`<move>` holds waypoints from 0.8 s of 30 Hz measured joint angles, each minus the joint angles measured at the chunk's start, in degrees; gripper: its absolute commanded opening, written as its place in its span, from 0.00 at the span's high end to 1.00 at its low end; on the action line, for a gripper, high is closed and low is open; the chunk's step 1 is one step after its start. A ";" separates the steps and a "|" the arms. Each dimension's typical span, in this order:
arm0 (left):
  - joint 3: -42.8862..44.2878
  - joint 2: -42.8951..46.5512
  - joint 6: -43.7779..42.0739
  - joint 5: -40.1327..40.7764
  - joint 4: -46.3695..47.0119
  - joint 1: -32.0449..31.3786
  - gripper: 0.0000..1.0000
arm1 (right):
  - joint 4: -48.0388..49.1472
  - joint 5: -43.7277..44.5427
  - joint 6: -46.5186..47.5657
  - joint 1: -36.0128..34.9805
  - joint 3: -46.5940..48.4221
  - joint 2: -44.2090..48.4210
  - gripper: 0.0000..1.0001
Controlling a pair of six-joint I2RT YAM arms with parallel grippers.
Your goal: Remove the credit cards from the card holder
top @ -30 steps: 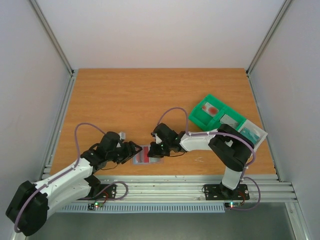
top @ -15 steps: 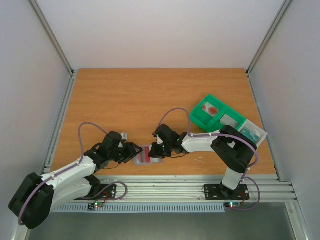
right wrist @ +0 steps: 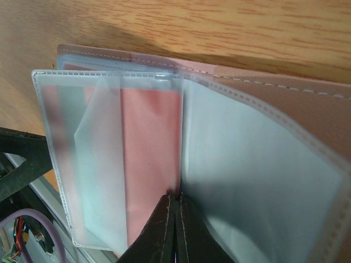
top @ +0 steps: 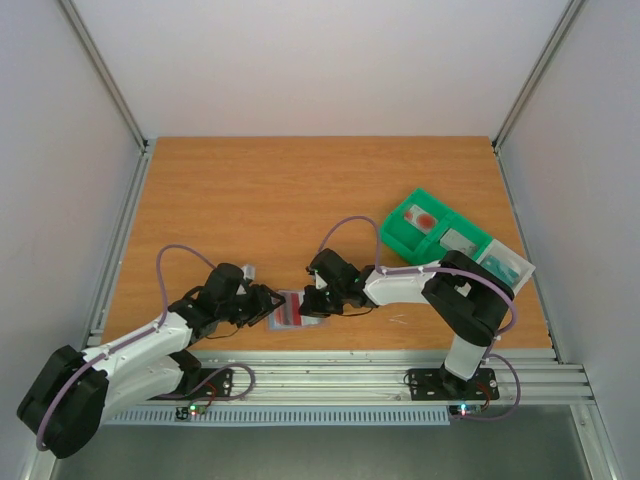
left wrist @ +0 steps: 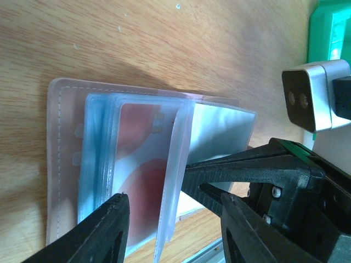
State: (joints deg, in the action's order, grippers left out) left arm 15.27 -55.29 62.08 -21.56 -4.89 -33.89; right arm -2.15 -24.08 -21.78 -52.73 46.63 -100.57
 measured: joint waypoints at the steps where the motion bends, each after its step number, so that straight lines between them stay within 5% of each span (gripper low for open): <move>1: 0.00 -0.02 0.00 -0.07 0.15 0.00 0.56 | 0.09 -0.02 -0.02 0.00 -0.04 0.00 0.99; 13: -0.39 -5.62 0.02 -1.73 6.78 0.00 0.65 | 0.33 -0.02 -0.04 0.00 -0.15 0.00 0.98; 24: -0.39 -8.72 0.50 -3.85 11.41 0.00 0.69 | -0.48 0.35 -0.37 0.00 -0.76 1.60 0.83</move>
State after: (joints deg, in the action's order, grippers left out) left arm 14.87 -64.01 62.59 -25.41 6.52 -33.89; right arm -2.63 -23.73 -22.15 -52.73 45.87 -98.98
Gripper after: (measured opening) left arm 0.316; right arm 0.131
